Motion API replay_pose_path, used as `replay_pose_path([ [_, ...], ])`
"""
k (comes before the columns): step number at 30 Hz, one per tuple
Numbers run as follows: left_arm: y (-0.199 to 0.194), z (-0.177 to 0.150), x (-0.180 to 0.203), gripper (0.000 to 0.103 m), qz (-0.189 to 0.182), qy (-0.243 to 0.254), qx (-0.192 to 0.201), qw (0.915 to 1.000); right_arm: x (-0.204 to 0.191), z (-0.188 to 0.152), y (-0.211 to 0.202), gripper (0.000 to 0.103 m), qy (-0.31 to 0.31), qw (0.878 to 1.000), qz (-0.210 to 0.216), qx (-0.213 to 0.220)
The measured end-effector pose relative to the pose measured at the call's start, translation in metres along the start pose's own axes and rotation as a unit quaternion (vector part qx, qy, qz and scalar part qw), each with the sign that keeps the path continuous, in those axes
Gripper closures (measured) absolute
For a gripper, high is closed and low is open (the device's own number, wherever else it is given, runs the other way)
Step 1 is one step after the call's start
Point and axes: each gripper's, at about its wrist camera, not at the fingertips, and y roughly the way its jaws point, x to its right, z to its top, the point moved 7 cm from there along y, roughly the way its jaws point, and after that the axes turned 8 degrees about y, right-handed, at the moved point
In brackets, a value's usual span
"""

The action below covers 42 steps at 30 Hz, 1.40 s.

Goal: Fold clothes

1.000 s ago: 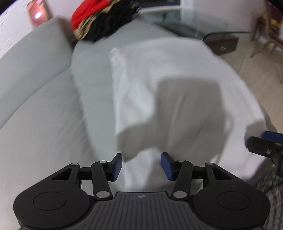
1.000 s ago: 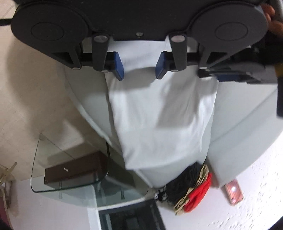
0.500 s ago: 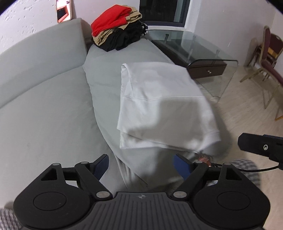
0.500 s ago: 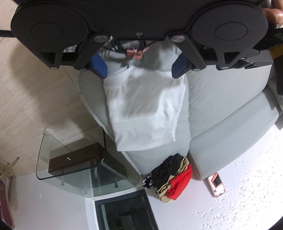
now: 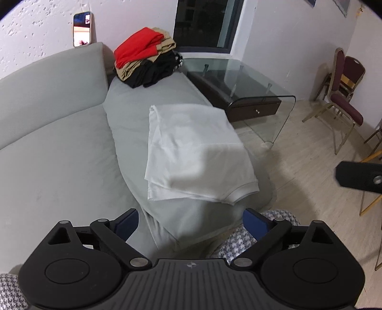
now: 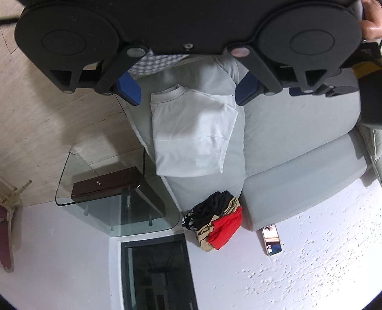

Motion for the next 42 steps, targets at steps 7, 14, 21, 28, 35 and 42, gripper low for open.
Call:
replay_pose_path([
  [7,0.019,-0.012,-0.001,0.008,0.012,-0.001,-0.031,0.9994,0.013,-0.016,0.032,0.011,-0.001,0.999,-0.03,-0.025],
  [14,0.024,-0.015,-0.004,0.008,0.032,-0.001,-0.034,0.9989,0.015,-0.026,0.047,0.01,-0.004,0.998,-0.036,-0.043],
  [21,0.025,-0.016,-0.002,0.008,0.029,0.007,-0.034,0.999,0.016,-0.03,0.052,0.006,-0.007,0.998,-0.038,-0.047],
  [28,0.029,-0.018,-0.001,0.008,0.031,0.005,-0.039,0.9987,0.014,-0.033,0.057,0.005,-0.005,0.998,-0.034,-0.056],
  [35,0.028,-0.017,-0.001,0.009,0.032,0.006,-0.034,0.9989,0.012,-0.036,0.06,0.004,-0.007,0.997,-0.032,-0.063],
  [42,0.029,-0.017,0.0,0.009,0.032,0.012,-0.033,0.9988,0.013,-0.038,0.063,0.004,-0.007,0.997,-0.031,-0.068],
])
